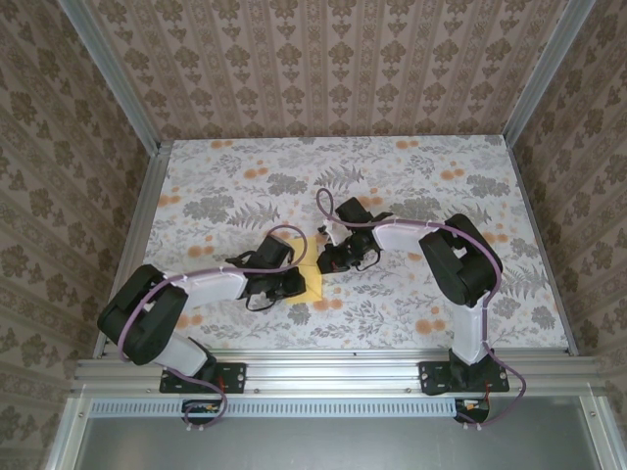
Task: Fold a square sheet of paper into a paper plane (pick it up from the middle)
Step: Fold the triangle a second time at the center of the table.
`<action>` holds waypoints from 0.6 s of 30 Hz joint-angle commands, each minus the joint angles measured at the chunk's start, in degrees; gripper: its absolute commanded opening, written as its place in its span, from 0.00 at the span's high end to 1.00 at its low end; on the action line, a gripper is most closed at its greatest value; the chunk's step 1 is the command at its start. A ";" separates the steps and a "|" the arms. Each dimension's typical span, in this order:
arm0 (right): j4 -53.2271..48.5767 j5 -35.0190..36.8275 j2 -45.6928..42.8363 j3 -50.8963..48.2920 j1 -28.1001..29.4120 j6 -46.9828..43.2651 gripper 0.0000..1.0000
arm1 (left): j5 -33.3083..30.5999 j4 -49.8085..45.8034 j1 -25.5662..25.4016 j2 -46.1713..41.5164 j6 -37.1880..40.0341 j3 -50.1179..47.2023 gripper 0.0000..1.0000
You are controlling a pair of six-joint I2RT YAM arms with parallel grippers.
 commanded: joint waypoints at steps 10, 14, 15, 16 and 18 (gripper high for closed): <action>-4.02 0.85 3.22 3.52 0.65 -2.82 0.89 | -1.02 -3.77 -0.44 1.89 3.24 1.55 0.91; -3.92 1.06 3.43 3.97 0.71 -2.72 0.89 | -2.18 -5.86 -0.84 2.14 4.10 1.88 0.93; -3.91 1.13 3.55 4.05 0.73 -2.71 0.89 | -2.47 -6.45 -1.05 2.20 4.32 2.06 0.93; -4.05 1.14 3.63 4.14 0.73 -2.66 0.89 | -2.79 -6.94 -1.14 2.37 4.57 2.16 0.93; -4.00 1.24 3.79 4.31 0.82 -2.71 0.89 | -3.41 -7.98 -1.63 2.71 4.75 2.37 0.93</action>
